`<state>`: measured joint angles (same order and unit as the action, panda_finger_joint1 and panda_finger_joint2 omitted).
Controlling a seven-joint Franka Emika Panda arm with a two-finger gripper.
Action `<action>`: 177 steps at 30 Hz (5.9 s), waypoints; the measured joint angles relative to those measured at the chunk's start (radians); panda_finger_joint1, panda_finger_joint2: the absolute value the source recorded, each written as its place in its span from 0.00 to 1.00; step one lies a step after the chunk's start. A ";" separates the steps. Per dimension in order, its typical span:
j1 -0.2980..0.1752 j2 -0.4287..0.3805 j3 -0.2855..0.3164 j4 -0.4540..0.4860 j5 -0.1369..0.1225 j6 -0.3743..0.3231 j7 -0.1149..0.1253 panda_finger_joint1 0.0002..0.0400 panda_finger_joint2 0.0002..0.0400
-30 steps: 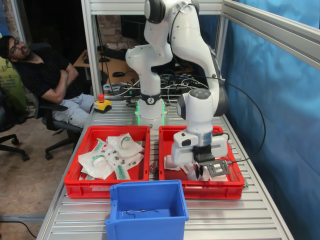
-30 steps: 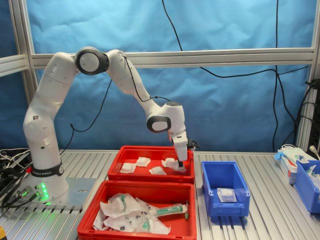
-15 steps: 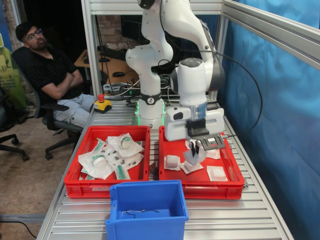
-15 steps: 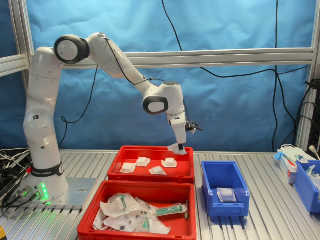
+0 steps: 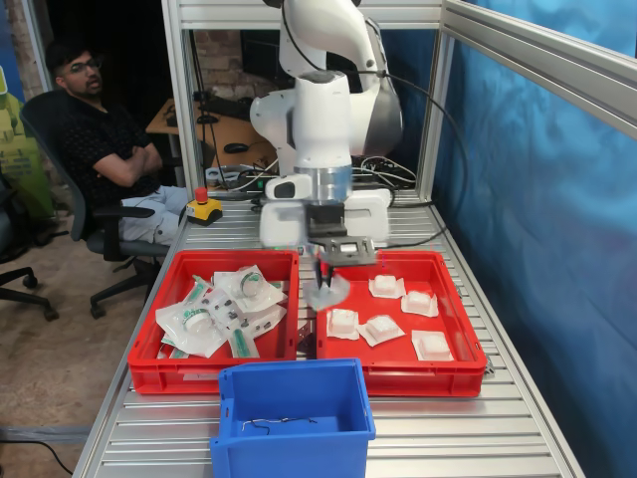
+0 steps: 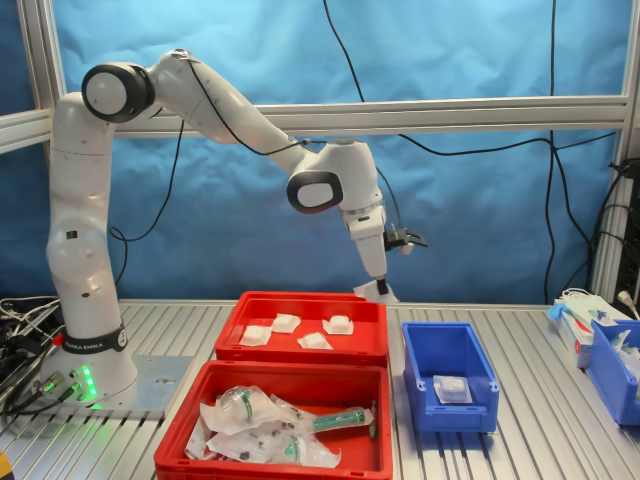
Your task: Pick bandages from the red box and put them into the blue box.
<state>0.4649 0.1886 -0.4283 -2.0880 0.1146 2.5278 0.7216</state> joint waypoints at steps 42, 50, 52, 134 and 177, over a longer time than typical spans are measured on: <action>-0.005 0.455 -0.153 0.412 0.191 -0.005 0.000 0.09 0.09; -0.005 0.486 -0.153 0.441 0.200 -0.005 0.000 0.09 0.09; -0.005 0.491 -0.153 0.446 0.201 -0.005 0.000 0.09 0.09; 0.112 -0.002 -0.153 0.060 0.108 -0.116 0.000 1.00 1.00; -0.058 -0.052 0.009 0.002 0.060 -0.116 0.000 1.00 1.00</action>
<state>0.4068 0.1362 -0.4191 -2.0857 0.1743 2.4113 0.7216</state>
